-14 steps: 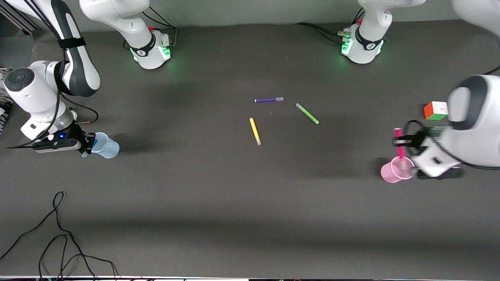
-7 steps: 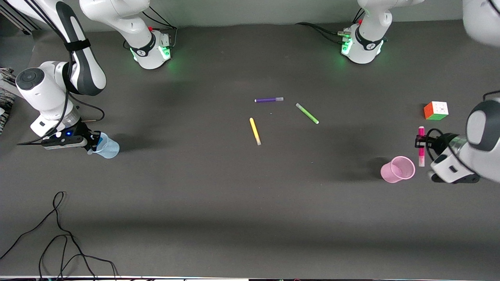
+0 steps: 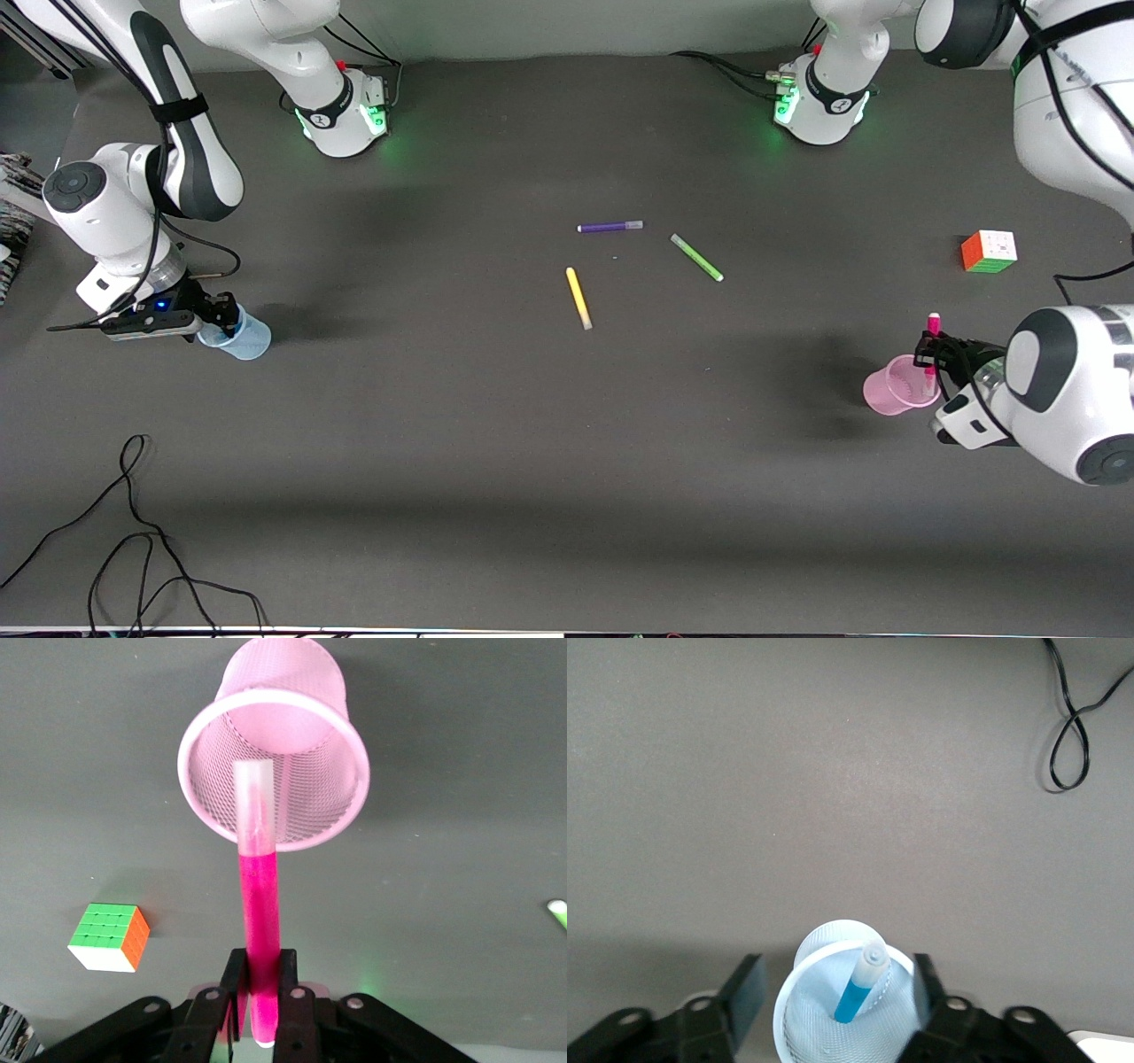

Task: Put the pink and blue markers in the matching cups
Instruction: 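Lower the blue marker into the blue cup while the left gripper carries pink, then open the right gripper over the blue cup while the left gripper lowers pink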

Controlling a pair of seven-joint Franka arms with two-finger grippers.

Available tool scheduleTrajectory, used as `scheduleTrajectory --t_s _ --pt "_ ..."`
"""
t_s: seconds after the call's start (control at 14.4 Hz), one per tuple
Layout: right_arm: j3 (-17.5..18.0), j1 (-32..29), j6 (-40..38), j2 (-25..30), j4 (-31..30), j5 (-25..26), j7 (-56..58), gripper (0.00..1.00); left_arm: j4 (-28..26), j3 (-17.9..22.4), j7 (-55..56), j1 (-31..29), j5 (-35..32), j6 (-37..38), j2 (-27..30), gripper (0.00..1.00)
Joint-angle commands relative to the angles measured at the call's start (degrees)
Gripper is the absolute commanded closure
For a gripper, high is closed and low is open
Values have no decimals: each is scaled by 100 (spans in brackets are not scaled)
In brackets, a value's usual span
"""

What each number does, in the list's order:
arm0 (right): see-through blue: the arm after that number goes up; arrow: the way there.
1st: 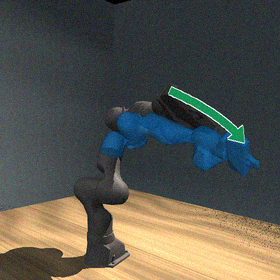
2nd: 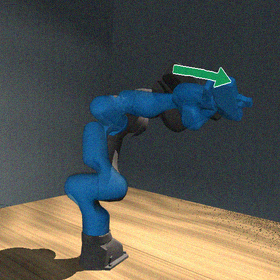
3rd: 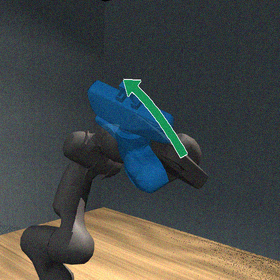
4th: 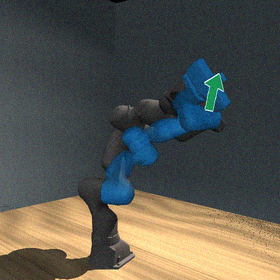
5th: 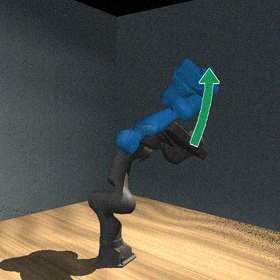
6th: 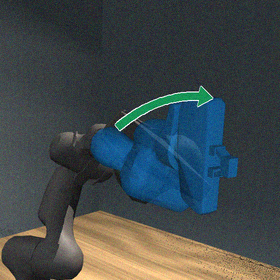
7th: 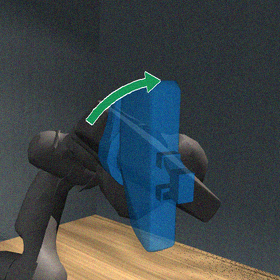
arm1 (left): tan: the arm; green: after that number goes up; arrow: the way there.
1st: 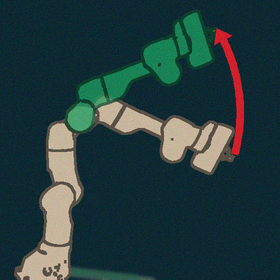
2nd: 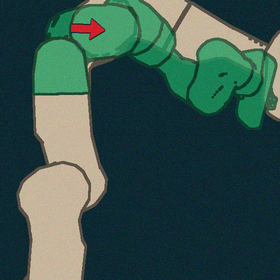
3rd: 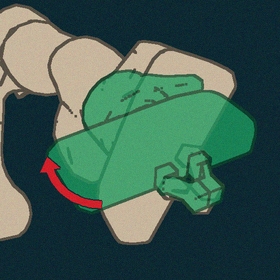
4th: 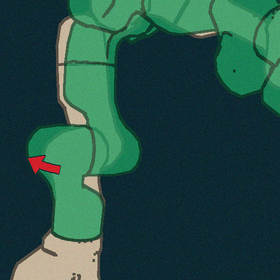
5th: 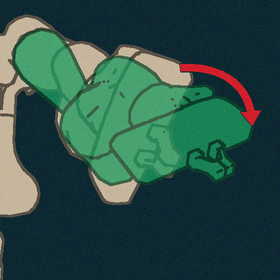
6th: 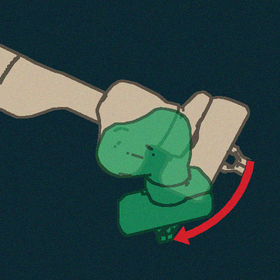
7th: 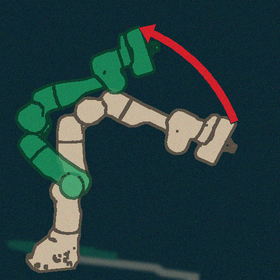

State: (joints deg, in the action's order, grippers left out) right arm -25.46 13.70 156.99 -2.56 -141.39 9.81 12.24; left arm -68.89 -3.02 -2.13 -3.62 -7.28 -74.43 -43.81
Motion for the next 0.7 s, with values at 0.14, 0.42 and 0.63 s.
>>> scheduleTrajectory --t_s 0.14,0.42,0.63 --pt "392 45 -860 98 672 48 -54 0 219 12 -7 107 -212 25 -400 100" --pt "848 27 -2825 63 2015 -127 -414 0 210 12 -59 125 -247 8 -436 65" --pt "973 27 -4401 19 2966 -1135 -424 0 236 12 -165 108 -230 51 -348 0"
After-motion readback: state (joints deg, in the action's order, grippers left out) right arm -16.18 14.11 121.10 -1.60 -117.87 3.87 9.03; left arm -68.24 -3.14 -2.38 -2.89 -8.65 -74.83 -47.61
